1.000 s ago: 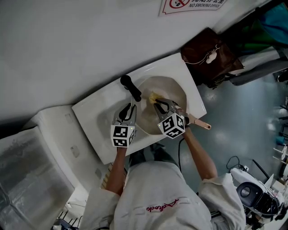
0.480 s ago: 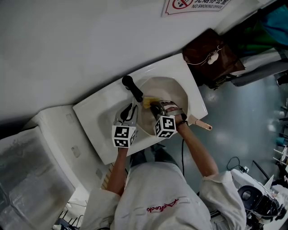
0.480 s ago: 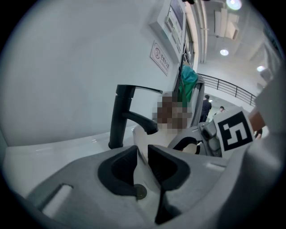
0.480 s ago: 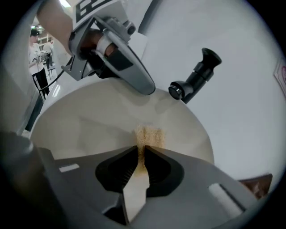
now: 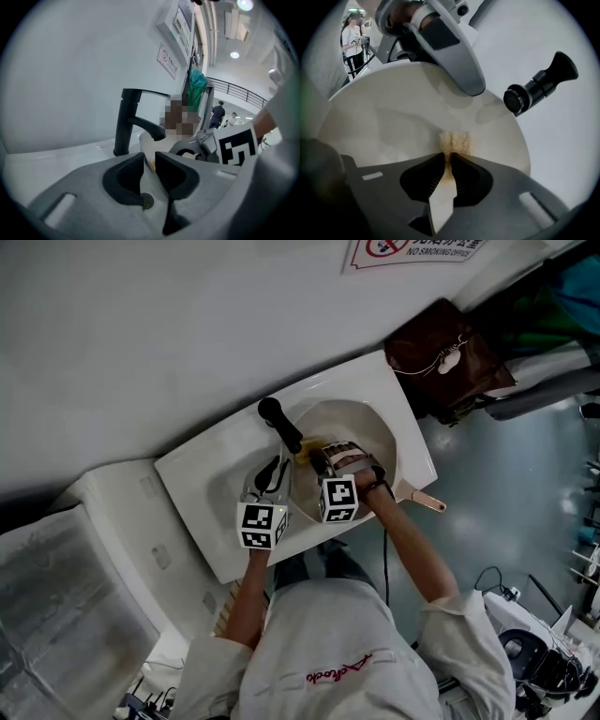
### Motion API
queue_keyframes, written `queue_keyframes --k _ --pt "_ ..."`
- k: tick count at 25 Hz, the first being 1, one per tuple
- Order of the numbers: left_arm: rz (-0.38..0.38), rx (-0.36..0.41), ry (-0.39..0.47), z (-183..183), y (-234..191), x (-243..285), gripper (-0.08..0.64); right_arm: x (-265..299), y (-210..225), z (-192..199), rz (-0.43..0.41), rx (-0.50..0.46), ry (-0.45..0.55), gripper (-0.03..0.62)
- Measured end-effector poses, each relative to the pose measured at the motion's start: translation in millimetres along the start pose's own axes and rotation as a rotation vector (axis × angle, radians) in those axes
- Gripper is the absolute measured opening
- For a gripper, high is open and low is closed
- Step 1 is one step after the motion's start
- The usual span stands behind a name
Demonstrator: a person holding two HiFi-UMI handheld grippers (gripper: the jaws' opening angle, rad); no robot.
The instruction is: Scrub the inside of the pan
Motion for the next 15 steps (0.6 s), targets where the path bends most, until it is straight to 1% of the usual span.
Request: queue_keyframes --k 2,7,15 --pt "-0.002 -0.001 -0.001 -0.1 0.0 0.0 0.078 2.6 1.5 1.7 -0.007 -0.003 -0.007 0.057" --pt "-0.003 -0.006 0.0 0.3 -0.3 -1.0 0.078 5.5 12.4 7.8 -0.006 0.048 -0.014 0.057" --pt "-0.001 -0.011 0.002 0.1 -0.3 -0.8 0.078 7.0 32.0 28.7 0.013 0.105 -0.049 0.058"
Point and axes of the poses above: the fingertips, and each gripper's own axes: x forward along the fingers, y to its right, z out of its underside, the point moved 2 cm from there along -x, backward along the fingers, and after that the axes turned 11 degrees about x, right-handed, at the moved point
